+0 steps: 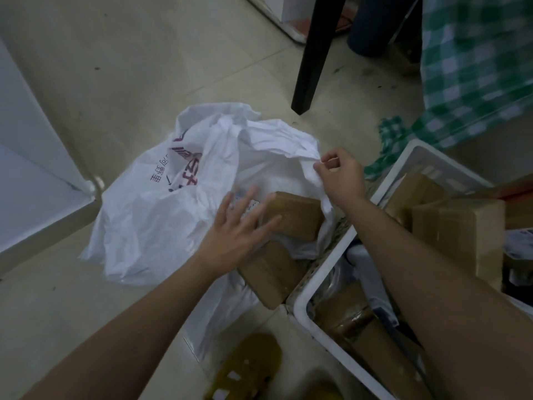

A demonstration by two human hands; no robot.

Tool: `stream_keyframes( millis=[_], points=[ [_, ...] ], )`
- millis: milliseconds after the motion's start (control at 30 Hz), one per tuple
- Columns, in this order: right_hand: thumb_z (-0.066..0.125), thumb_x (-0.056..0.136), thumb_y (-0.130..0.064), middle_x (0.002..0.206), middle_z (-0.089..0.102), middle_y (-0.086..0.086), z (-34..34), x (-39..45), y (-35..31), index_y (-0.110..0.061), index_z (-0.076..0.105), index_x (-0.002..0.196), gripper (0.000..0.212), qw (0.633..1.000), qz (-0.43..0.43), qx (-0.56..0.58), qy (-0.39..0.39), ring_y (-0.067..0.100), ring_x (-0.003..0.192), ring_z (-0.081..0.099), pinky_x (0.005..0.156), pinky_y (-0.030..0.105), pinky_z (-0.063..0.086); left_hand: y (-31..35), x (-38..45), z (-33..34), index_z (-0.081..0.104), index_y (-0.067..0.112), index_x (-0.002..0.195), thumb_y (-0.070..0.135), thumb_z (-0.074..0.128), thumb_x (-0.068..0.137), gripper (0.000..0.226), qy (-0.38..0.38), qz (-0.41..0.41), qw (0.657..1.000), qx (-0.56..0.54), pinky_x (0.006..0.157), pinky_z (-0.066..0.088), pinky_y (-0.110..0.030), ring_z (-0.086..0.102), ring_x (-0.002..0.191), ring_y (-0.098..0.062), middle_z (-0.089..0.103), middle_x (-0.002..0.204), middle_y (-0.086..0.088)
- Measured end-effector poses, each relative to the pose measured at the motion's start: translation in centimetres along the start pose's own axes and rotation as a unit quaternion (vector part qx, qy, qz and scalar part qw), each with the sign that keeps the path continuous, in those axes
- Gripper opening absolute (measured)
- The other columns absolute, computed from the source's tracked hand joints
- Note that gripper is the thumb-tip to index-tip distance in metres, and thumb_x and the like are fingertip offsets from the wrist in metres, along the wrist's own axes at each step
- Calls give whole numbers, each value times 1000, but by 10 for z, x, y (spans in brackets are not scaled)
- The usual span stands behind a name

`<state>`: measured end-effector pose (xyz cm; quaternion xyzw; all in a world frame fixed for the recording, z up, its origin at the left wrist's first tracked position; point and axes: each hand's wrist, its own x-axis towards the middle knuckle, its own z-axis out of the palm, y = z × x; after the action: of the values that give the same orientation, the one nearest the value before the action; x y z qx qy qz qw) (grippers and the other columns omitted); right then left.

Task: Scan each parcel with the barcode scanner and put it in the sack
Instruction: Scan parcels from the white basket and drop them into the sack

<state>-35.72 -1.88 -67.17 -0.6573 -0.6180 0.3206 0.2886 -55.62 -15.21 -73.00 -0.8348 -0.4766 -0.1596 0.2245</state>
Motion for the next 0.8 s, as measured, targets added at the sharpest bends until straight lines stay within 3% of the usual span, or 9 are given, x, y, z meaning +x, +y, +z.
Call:
stream_keyframes(
  millis=[67, 133, 200, 267, 333, 433, 633, 700, 800],
  points=[
    [65, 89, -20, 75, 52, -11, 0, 1, 1, -15, 55, 90, 11, 1000, -5, 9, -7, 0, 65, 47, 52, 15, 34, 12, -4, 8, 62, 20, 124, 11, 53, 91, 35, -33, 107, 994, -2, 117, 7, -54, 26, 141, -34, 41, 146, -13],
    [65, 89, -20, 74, 52, -11, 0, 1, 1, -14, 55, 90, 11, 1000, -3, 14, -14, 0, 65, 48, 52, 14, 35, 29, -8, 20, 70, 21, 113, 13, 67, 78, 36, -139, 187, 972, -10, 118, 11, -51, 35, 138, -32, 49, 143, -12],
    [66, 89, -19, 73, 52, -10, 2, 1, 3, -14, 56, 91, 12, 1000, 2, 10, -23, 1, 64, 48, 53, 14, 35, 47, -7, 31, 67, 21, 120, 22, 55, 84, 38, -237, 210, 948, -33, 118, 11, -49, 39, 137, -30, 50, 143, -10],
    [66, 89, -19, 72, 51, -10, 4, 2, 6, -15, 55, 91, 12, 999, 1, -2, -37, 1, 64, 47, 54, 15, 36, 62, -9, 48, 34, 15, 148, 31, 47, 93, 59, -387, 195, 900, -43, 117, -3, -47, 16, 147, -32, 23, 158, -13],
    [66, 89, -19, 72, 50, -10, 6, 4, 12, -15, 54, 90, 13, 999, -6, -8, -46, 0, 65, 47, 55, 15, 36, 69, -8, 67, 3, 10, 154, 41, 54, 92, 85, -486, 173, 856, -27, 116, -11, -48, -3, 148, -32, -2, 161, -15],
    [67, 89, -17, 71, 51, -9, 7, 8, 17, -15, 54, 90, 12, 998, -16, -3, -52, 0, 63, 47, 54, 13, 36, 68, -8, 91, -12, 10, 152, 66, 68, 72, 126, -502, 175, 847, 7, 115, -15, -49, -9, 148, -31, -13, 160, -14],
    [66, 89, -16, 69, 51, -7, 3, 16, 20, -14, 56, 89, 10, 999, -17, 2, -48, 2, 62, 47, 57, 16, 38, 44, -7, 82, 18, 3, 149, 77, 62, 62, 122, -444, 141, 883, -60, 119, 11, -47, 32, 133, -35, 31, 147, -19],
    [66, 88, -15, 68, 51, -7, 1, 17, 19, -14, 57, 90, 9, 999, -16, 2, -40, 3, 62, 47, 57, 17, 39, 28, -11, 64, 37, 2, 141, 85, 51, 53, 121, -408, 77, 903, -107, 112, 26, -45, 45, 118, -33, 47, 131, -17],
    [66, 88, -15, 68, 51, -7, -2, 18, 20, -14, 57, 89, 9, 1000, -10, -3, -28, 3, 62, 47, 59, 19, 38, 0, -6, 35, 39, 2, 140, 86, 40, 43, 128, -356, -61, 916, -173, 105, 32, -44, 46, 117, -35, 48, 128, -16]
  ],
)
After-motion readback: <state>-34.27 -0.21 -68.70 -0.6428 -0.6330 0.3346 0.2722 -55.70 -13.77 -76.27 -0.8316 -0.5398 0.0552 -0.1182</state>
